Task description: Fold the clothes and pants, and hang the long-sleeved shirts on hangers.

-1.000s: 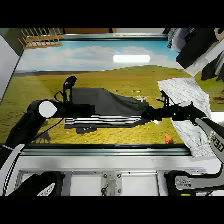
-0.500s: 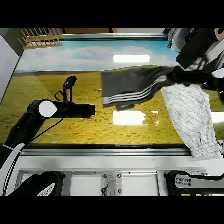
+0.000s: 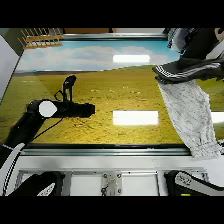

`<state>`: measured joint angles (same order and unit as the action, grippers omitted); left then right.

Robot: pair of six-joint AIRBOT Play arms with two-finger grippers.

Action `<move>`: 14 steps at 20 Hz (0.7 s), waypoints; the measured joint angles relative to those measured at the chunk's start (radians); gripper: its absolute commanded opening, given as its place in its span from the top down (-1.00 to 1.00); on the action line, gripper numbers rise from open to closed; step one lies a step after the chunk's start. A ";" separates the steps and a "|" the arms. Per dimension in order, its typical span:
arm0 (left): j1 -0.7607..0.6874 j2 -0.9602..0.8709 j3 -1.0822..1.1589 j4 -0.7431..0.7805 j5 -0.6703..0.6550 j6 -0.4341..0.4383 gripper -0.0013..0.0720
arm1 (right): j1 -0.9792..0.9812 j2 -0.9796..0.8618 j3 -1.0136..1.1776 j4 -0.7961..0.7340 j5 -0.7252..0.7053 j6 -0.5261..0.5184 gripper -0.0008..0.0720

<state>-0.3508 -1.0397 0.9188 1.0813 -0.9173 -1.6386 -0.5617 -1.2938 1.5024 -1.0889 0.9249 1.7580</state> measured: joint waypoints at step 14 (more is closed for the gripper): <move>0.000 0.000 0.000 0.000 -0.012 0.008 0.95 | -0.024 0.495 -0.620 -0.424 0.222 0.285 0.93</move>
<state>-0.3508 -1.0397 0.9188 1.0817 -0.9295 -1.6302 -0.5858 -0.7986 0.8825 -1.5127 1.1469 2.0430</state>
